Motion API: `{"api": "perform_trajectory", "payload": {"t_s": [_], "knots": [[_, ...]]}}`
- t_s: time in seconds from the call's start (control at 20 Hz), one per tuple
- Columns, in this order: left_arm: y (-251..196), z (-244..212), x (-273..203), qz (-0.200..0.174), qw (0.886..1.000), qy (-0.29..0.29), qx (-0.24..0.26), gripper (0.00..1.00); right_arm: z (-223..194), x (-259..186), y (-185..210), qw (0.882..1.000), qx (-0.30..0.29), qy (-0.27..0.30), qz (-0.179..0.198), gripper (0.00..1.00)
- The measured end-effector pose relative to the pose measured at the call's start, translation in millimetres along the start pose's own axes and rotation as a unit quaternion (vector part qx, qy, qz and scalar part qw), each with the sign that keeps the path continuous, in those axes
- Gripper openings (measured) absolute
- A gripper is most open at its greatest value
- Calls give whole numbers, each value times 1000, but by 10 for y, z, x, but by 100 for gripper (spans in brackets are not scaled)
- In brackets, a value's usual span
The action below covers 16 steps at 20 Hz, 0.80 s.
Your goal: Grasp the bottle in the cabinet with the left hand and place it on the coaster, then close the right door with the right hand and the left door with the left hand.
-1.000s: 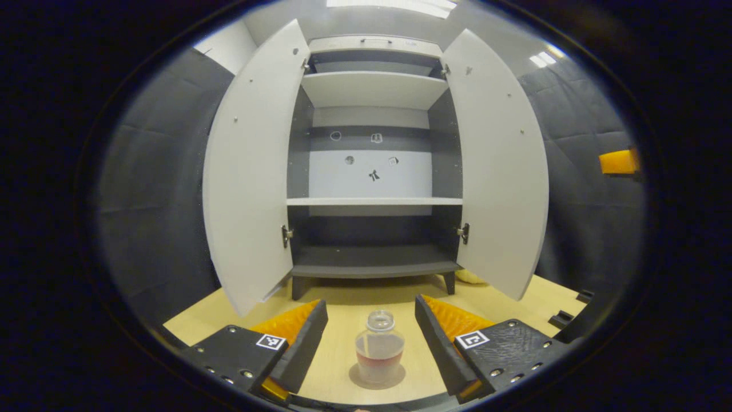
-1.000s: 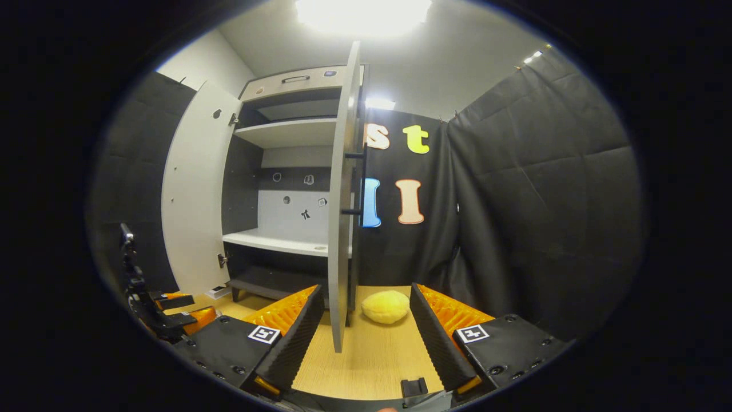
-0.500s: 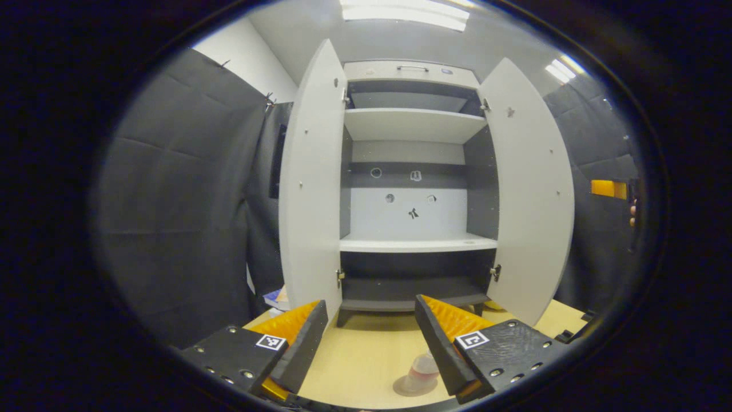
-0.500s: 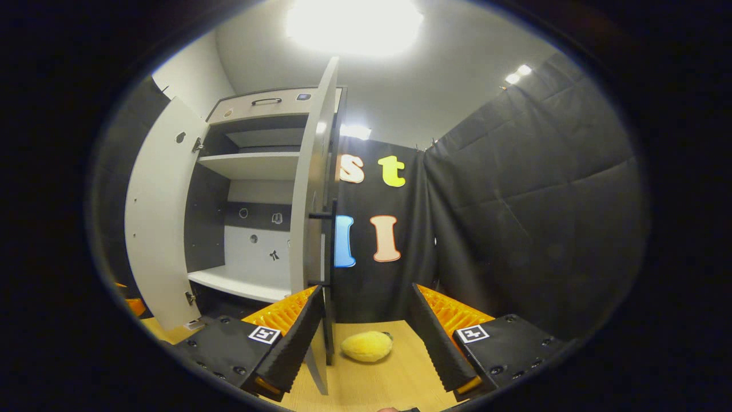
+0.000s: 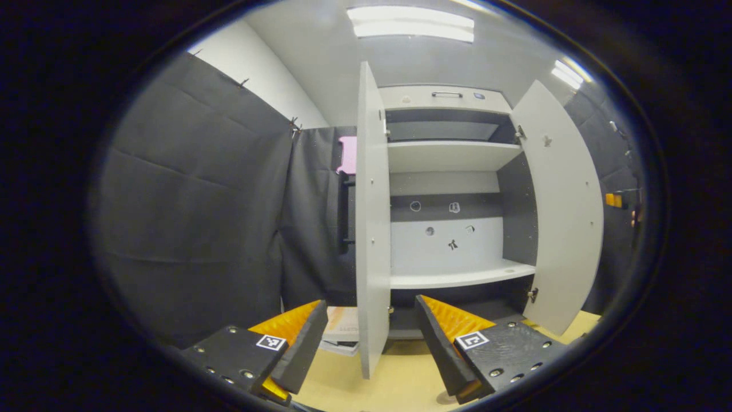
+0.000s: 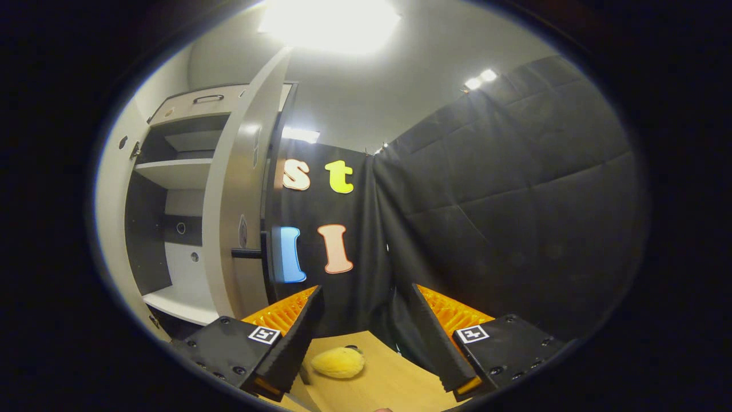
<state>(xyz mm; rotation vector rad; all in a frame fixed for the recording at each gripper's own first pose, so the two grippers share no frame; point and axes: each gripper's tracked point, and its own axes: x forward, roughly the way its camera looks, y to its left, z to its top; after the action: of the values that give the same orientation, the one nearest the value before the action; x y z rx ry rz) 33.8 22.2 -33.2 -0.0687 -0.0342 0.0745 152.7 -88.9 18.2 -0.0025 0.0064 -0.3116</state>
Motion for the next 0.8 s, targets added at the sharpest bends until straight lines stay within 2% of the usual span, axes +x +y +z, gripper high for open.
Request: {"api": "perform_trajectory", "payload": {"t_s": [0.05,0.1,0.25,0.3,0.35,0.45,0.5,0.55,0.6,0.65,0.75,0.8], "knots": [[125,7,33,11,1000,0,4,98,0,15,24,1000,-1,1,-1,96],[230,17,75,19,1000,1,6,92,3,27,62,1000,-3,1,1,96],[503,43,154,33,999,2,5,91,23,65,171,1000,-25,-1,4,96],[581,63,189,36,999,0,5,91,54,44,168,999,-39,-4,-1,91],[636,77,218,38,999,-1,4,91,75,40,197,999,-50,-6,-1,95],[694,68,266,39,999,-2,3,92,101,11,274,998,-59,-8,11,95],[708,64,288,37,999,-1,3,91,105,-9,308,998,-57,-6,17,91],[736,49,337,35,999,0,3,91,107,-35,357,998,-53,-6,22,95],[766,43,389,34,999,1,4,92,107,-66,417,998,-50,-7,29,91],[781,31,442,31,1000,1,4,92,100,-104,490,998,-49,-9,36,94],[797,7,511,26,1000,3,4,92,109,-171,640,998,-51,-15,47,94],[808,-6,546,24,1000,4,4,91,110,-200,708,997,-54,-17,51,91]]}}
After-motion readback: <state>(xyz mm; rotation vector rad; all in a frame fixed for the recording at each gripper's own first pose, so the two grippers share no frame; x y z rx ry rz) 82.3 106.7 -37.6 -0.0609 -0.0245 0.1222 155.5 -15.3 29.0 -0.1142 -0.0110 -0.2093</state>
